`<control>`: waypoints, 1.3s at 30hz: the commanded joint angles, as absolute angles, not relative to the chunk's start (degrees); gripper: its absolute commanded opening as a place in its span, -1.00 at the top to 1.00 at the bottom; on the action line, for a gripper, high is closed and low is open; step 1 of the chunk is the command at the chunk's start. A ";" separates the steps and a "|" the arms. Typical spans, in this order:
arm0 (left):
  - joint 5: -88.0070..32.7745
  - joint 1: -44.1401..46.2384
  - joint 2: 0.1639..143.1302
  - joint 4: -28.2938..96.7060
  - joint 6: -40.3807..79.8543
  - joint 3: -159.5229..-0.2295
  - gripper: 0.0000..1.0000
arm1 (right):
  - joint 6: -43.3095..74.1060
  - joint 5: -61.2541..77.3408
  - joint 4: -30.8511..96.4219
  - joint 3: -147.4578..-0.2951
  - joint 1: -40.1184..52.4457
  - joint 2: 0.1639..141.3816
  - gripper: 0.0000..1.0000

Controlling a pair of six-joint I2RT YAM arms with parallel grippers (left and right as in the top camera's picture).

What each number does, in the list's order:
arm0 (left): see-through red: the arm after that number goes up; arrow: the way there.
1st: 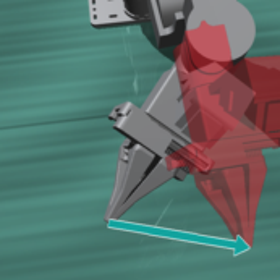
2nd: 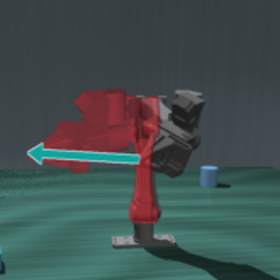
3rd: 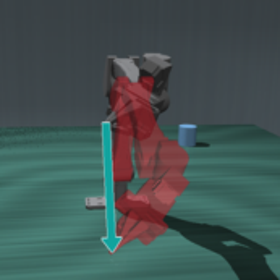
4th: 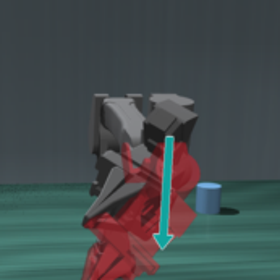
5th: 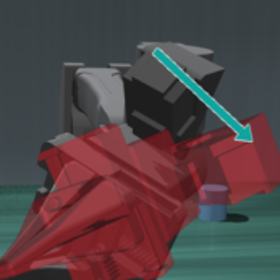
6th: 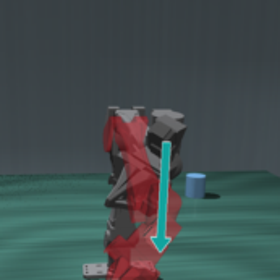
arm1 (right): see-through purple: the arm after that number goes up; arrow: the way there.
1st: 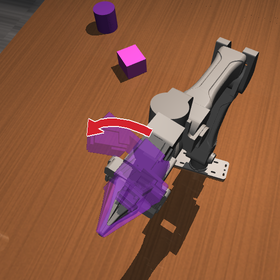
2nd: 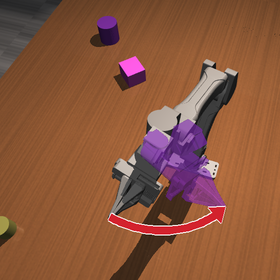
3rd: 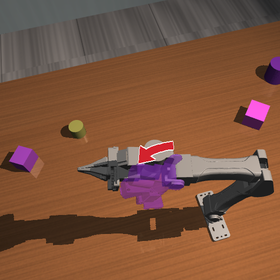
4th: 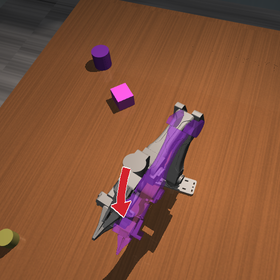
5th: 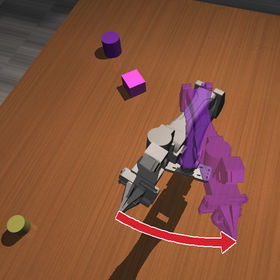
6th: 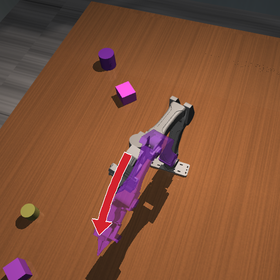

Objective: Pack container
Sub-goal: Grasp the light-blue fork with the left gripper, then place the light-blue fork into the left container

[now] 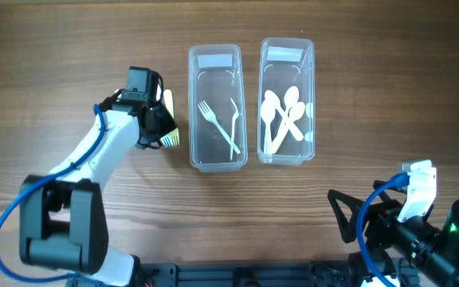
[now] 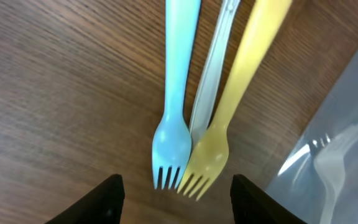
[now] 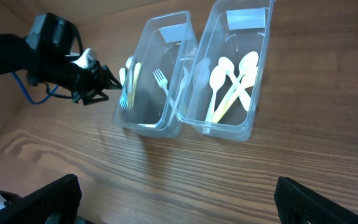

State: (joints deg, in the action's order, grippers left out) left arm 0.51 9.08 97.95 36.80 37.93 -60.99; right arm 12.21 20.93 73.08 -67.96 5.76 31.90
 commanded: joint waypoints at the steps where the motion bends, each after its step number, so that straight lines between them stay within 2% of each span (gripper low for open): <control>1: 0.91 8.86 100.73 35.38 40.84 -60.64 -0.07 | 12.93 20.36 72.93 -68.12 5.93 31.66 -0.99; 14: 1.58 8.71 106.78 34.04 41.43 -60.64 -0.03 | 12.93 20.36 72.93 -68.12 5.93 31.66 -0.99; 20: 3.09 8.60 107.07 35.38 41.43 -60.64 0.05 | 12.93 20.36 72.90 -68.12 5.93 31.66 -0.99; 24: 5.67 8.60 107.07 37.32 40.93 -60.64 0.19 | 12.93 20.36 72.93 -68.12 5.93 31.66 -0.99; 31: 5.67 8.60 107.07 37.30 40.95 -60.64 0.66 | 12.93 20.36 72.93 -68.12 5.93 31.66 -1.00; 39: 5.65 8.60 106.56 37.63 40.95 -60.77 0.87 | 12.93 20.36 72.93 -68.12 5.93 31.66 -0.99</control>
